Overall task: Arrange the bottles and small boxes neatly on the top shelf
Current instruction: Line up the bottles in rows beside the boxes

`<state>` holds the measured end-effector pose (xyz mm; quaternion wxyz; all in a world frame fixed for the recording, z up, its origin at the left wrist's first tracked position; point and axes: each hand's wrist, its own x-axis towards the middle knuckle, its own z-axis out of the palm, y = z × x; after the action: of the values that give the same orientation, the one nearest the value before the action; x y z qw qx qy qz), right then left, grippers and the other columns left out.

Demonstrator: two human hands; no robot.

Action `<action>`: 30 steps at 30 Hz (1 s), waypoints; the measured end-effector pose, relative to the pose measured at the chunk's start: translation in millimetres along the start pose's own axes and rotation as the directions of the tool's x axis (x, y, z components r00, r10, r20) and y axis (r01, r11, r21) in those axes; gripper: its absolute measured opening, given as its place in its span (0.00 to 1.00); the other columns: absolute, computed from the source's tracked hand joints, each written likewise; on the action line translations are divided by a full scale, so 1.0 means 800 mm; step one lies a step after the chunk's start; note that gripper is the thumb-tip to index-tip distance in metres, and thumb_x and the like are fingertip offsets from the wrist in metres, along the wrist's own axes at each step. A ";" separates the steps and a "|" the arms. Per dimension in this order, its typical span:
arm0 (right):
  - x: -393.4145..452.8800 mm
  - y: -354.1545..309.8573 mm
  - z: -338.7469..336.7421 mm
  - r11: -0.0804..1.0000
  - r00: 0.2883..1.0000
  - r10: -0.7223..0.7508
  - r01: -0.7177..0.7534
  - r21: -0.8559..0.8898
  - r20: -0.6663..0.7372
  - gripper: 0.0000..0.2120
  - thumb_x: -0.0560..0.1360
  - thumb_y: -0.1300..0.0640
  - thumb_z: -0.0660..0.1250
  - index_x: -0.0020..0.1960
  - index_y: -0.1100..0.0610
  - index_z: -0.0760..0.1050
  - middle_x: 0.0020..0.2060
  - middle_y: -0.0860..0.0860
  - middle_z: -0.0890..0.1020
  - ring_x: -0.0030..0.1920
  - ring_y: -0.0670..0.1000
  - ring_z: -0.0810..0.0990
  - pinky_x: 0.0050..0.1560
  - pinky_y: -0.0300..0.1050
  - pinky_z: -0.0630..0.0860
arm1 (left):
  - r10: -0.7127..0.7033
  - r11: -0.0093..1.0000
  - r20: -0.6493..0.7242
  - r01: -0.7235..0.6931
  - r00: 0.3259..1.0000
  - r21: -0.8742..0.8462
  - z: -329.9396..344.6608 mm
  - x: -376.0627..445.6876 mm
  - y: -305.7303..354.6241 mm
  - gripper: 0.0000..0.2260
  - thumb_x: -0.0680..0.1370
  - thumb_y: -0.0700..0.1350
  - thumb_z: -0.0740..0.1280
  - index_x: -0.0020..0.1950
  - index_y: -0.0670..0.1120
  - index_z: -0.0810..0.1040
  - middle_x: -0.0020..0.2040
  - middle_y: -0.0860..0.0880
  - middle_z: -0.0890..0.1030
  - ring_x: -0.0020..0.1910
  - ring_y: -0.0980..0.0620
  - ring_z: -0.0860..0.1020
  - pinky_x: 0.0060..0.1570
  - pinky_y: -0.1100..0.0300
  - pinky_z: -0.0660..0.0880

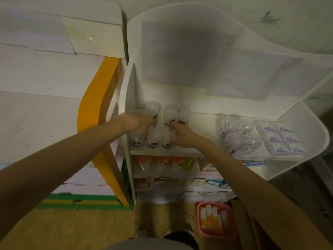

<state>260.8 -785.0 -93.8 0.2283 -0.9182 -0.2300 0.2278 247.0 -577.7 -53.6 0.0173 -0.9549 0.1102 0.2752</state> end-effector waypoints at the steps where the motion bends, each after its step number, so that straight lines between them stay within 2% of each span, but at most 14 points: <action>1: 0.002 0.003 0.003 1.000 1.000 -0.015 0.015 0.006 -0.009 0.40 0.70 0.52 0.76 0.76 0.55 0.62 0.69 0.53 0.72 0.67 0.56 0.73 0.67 0.56 0.72 | 0.004 1.000 -0.008 -0.004 1.000 -0.005 0.001 0.001 0.000 0.36 0.72 0.52 0.75 0.76 0.53 0.63 0.68 0.49 0.74 0.61 0.47 0.76 0.58 0.53 0.77; 4: 0.000 0.004 0.006 0.999 0.999 -0.042 0.042 0.020 -0.019 0.38 0.69 0.51 0.76 0.75 0.53 0.63 0.67 0.52 0.74 0.65 0.55 0.74 0.66 0.56 0.73 | 0.007 1.000 -0.003 -0.007 1.000 -0.030 0.000 0.001 0.000 0.37 0.72 0.57 0.75 0.77 0.52 0.62 0.70 0.49 0.73 0.64 0.46 0.75 0.60 0.52 0.75; 7: 0.000 0.006 -0.009 0.998 0.998 -0.051 0.049 0.032 0.049 0.40 0.71 0.52 0.75 0.77 0.53 0.60 0.70 0.52 0.71 0.66 0.54 0.72 0.67 0.52 0.71 | 0.022 0.994 0.030 -0.019 0.999 -0.108 -0.006 -0.002 0.002 0.38 0.71 0.59 0.74 0.76 0.49 0.64 0.68 0.49 0.74 0.65 0.46 0.75 0.63 0.51 0.74; 9: -0.001 0.007 -0.033 0.991 0.999 -0.022 0.015 0.136 0.050 0.37 0.72 0.55 0.73 0.76 0.53 0.61 0.70 0.51 0.71 0.66 0.53 0.72 0.66 0.51 0.71 | 0.037 0.985 -0.022 -0.040 0.999 -0.171 -0.016 -0.005 0.004 0.38 0.71 0.59 0.75 0.76 0.48 0.64 0.68 0.49 0.73 0.65 0.46 0.74 0.62 0.53 0.73; 11: 0.000 0.009 -0.056 0.960 0.998 0.012 0.004 0.281 -0.054 0.31 0.73 0.57 0.72 0.74 0.53 0.66 0.68 0.51 0.73 0.66 0.52 0.73 0.63 0.47 0.74 | 0.038 0.985 -0.113 -0.056 0.993 -0.160 -0.031 -0.005 0.007 0.36 0.71 0.57 0.75 0.74 0.47 0.67 0.67 0.48 0.74 0.63 0.47 0.75 0.58 0.56 0.73; 12: 0.002 0.011 -0.064 0.958 0.990 0.014 0.027 0.287 -0.141 0.28 0.74 0.58 0.71 0.73 0.54 0.68 0.67 0.50 0.74 0.66 0.52 0.73 0.59 0.44 0.75 | 0.034 0.985 -0.147 -0.057 0.989 -0.161 -0.040 -0.003 0.008 0.34 0.71 0.56 0.76 0.73 0.47 0.68 0.66 0.49 0.76 0.61 0.47 0.75 0.55 0.57 0.73; 13: 0.006 0.015 -0.070 0.970 0.974 0.012 0.044 0.241 -0.225 0.26 0.75 0.58 0.70 0.72 0.54 0.69 0.67 0.51 0.74 0.65 0.52 0.73 0.57 0.41 0.74 | 0.025 0.984 -0.174 -0.055 0.984 -0.169 -0.051 -0.001 0.009 0.33 0.71 0.55 0.76 0.72 0.47 0.70 0.64 0.49 0.77 0.60 0.48 0.76 0.53 0.58 0.73; 15: 0.017 0.022 -0.076 0.996 0.949 -0.019 0.045 0.076 -0.315 0.26 0.76 0.58 0.68 0.73 0.56 0.68 0.69 0.52 0.73 0.68 0.53 0.71 0.62 0.42 0.69 | -0.001 0.987 -0.239 -0.038 0.971 -0.155 -0.071 0.009 0.009 0.29 0.72 0.54 0.75 0.70 0.48 0.72 0.62 0.50 0.78 0.59 0.48 0.77 0.53 0.57 0.74; 18: 0.036 0.026 -0.079 0.992 0.958 -0.045 0.010 -0.123 -0.284 0.29 0.75 0.57 0.69 0.74 0.55 0.66 0.72 0.54 0.69 0.71 0.56 0.67 0.70 0.49 0.65 | -0.081 0.995 -0.373 0.052 0.924 -0.088 -0.090 0.032 0.005 0.26 0.74 0.53 0.72 0.70 0.48 0.73 0.64 0.47 0.77 0.61 0.46 0.76 0.57 0.53 0.75; 22: 0.059 0.027 -0.075 0.962 0.971 -0.082 0.017 -0.273 -0.227 0.32 0.75 0.53 0.69 0.77 0.53 0.62 0.74 0.54 0.67 0.73 0.58 0.64 0.72 0.55 0.63 | -0.137 0.990 -0.309 0.134 0.941 -0.031 -0.094 0.059 -0.001 0.32 0.71 0.57 0.74 0.71 0.45 0.71 0.66 0.45 0.76 0.63 0.44 0.75 0.60 0.51 0.75; 25: 0.077 0.029 -0.073 0.945 0.984 -0.069 0.011 -0.328 -0.166 0.33 0.76 0.51 0.67 0.78 0.51 0.58 0.76 0.52 0.63 0.77 0.58 0.55 0.75 0.57 0.55 | -0.140 0.989 -0.250 0.146 0.958 0.005 -0.090 0.074 -0.003 0.36 0.67 0.57 0.78 0.70 0.45 0.71 0.65 0.45 0.76 0.62 0.45 0.76 0.58 0.52 0.76; 28: 0.092 0.026 -0.072 0.951 0.993 -0.034 -0.003 -0.308 -0.112 0.33 0.77 0.50 0.66 0.79 0.49 0.57 0.77 0.52 0.62 0.78 0.56 0.55 0.76 0.58 0.52 | -0.138 0.986 -0.233 0.156 0.963 0.061 -0.087 0.083 -0.004 0.32 0.65 0.54 0.79 0.65 0.45 0.75 0.60 0.46 0.79 0.57 0.45 0.79 0.53 0.52 0.79; 30: 0.099 0.027 -0.071 0.954 0.992 -0.057 0.021 -0.299 -0.114 0.32 0.77 0.48 0.66 0.78 0.51 0.59 0.76 0.53 0.65 0.76 0.57 0.60 0.75 0.57 0.56 | -0.130 0.984 -0.232 0.153 0.964 0.086 -0.089 0.088 -0.005 0.27 0.67 0.52 0.78 0.62 0.45 0.77 0.58 0.46 0.80 0.55 0.46 0.80 0.51 0.52 0.80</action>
<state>360.1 -778.3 -84.9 0.1057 -0.9495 -0.2654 0.1299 343.0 -594.5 -30.2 0.0735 -0.9832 0.0569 0.1571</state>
